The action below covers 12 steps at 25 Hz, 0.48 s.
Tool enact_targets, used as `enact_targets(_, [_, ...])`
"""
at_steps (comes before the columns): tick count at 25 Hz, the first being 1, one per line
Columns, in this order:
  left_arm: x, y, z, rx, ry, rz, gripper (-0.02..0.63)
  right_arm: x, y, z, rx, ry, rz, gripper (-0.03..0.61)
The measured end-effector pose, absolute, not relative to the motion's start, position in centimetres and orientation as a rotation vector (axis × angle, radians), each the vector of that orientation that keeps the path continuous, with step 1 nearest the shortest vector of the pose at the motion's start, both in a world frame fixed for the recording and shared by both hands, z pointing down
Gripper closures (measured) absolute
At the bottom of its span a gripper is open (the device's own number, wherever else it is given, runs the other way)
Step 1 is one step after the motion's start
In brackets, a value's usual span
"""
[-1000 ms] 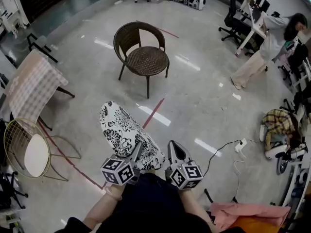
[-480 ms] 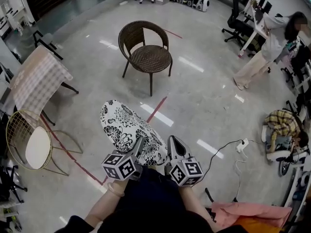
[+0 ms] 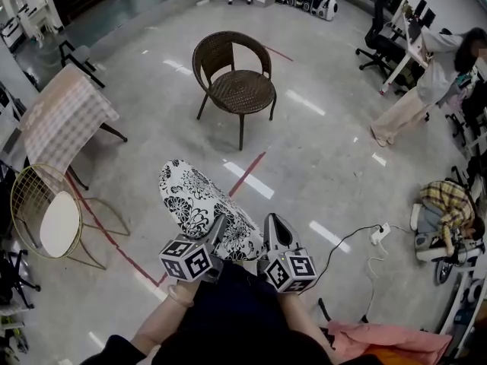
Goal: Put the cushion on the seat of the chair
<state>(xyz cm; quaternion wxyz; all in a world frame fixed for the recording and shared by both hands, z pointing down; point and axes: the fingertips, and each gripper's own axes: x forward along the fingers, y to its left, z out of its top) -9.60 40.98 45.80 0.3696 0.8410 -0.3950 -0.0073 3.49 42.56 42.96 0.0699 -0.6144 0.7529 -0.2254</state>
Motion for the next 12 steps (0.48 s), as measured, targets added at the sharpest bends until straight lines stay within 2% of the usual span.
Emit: enact_targets(12, [-8.2, 36.6, 46.2, 2.128, -0.985, 0.008, 0.588, 3.0, 38.6, 43.2, -1.810, 2.296, -0.745, 0.586])
